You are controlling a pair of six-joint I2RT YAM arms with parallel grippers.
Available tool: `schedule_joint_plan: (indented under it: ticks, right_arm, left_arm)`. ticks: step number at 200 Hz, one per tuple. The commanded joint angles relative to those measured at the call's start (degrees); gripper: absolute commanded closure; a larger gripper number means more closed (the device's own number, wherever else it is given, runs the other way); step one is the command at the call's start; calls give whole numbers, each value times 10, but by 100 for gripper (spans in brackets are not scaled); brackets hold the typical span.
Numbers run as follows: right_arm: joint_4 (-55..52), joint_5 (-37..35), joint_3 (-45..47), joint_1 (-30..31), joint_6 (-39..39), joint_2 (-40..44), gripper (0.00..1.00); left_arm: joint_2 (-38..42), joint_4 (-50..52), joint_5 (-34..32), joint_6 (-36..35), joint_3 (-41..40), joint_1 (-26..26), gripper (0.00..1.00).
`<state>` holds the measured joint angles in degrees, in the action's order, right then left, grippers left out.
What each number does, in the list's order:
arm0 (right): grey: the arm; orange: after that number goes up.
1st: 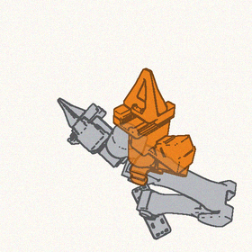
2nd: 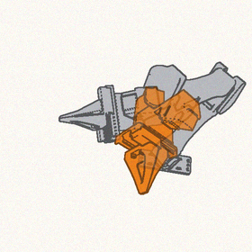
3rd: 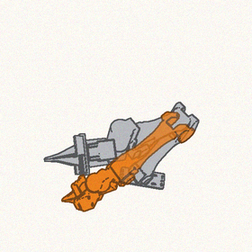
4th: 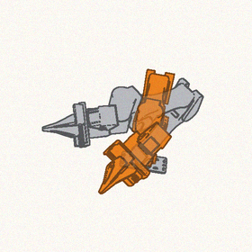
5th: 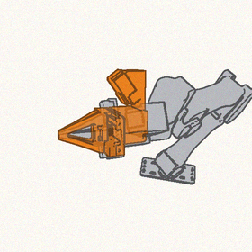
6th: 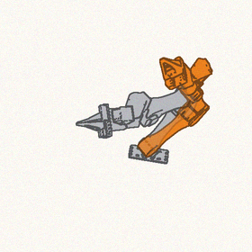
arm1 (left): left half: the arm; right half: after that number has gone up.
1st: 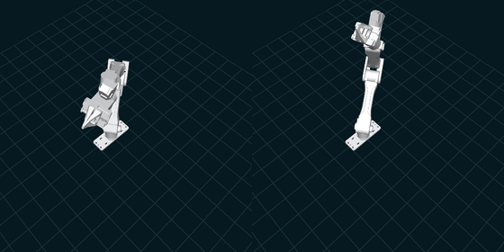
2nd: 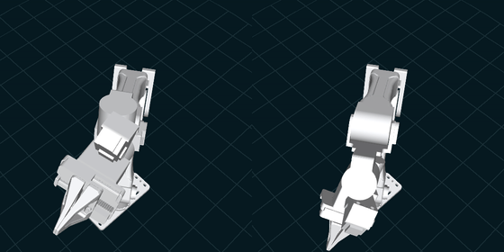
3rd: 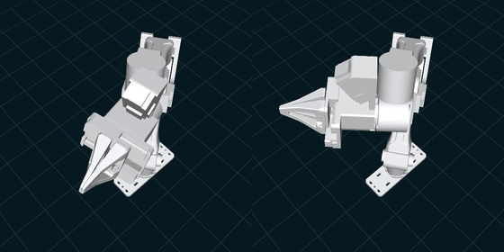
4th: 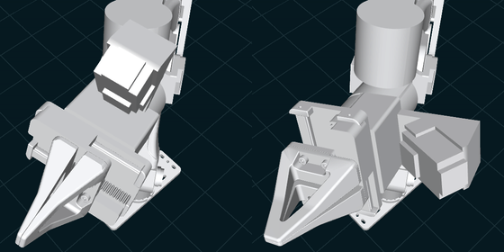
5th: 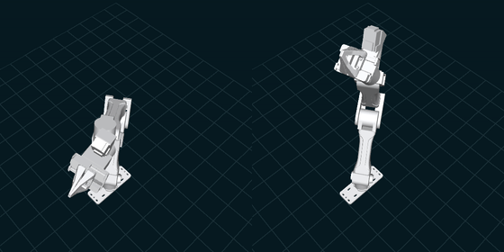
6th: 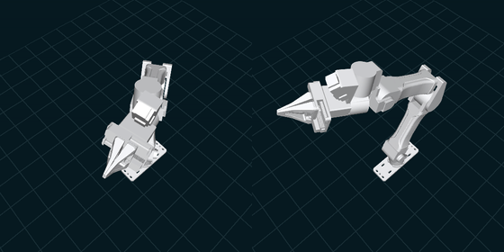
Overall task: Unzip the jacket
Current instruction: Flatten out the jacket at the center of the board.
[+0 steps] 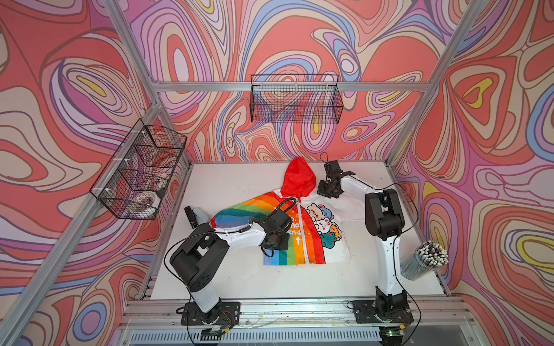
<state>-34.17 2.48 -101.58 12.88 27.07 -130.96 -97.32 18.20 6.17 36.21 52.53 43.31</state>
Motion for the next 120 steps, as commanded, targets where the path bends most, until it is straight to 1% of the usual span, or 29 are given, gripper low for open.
schedule_joint_plan:
  ticks: [1,19,49,69,84,103,120]
  right_arm:
    - [-39,-39,-1,-18,-6,-43,98]
    - [-46,-42,-5,-25,-4,-51,98]
    - [-43,-28,-8,-34,-8,-60,97]
    - [-34,-14,-10,-34,-17,-59,96]
    - [-24,11,-12,-34,-27,-50,95]
    - [10,53,7,-34,-40,-7,90]
    - [53,83,38,-34,-44,48,83]
  left_arm:
    - [-11,21,-17,31,-48,7,100]
    - [-3,13,-15,44,-78,9,100]
    - [8,0,-8,58,-110,13,100]
    - [17,0,1,57,-109,15,100]
    - [37,2,11,51,-102,18,100]
    - [81,5,25,35,-84,18,100]
    - [120,21,22,13,-50,18,90]
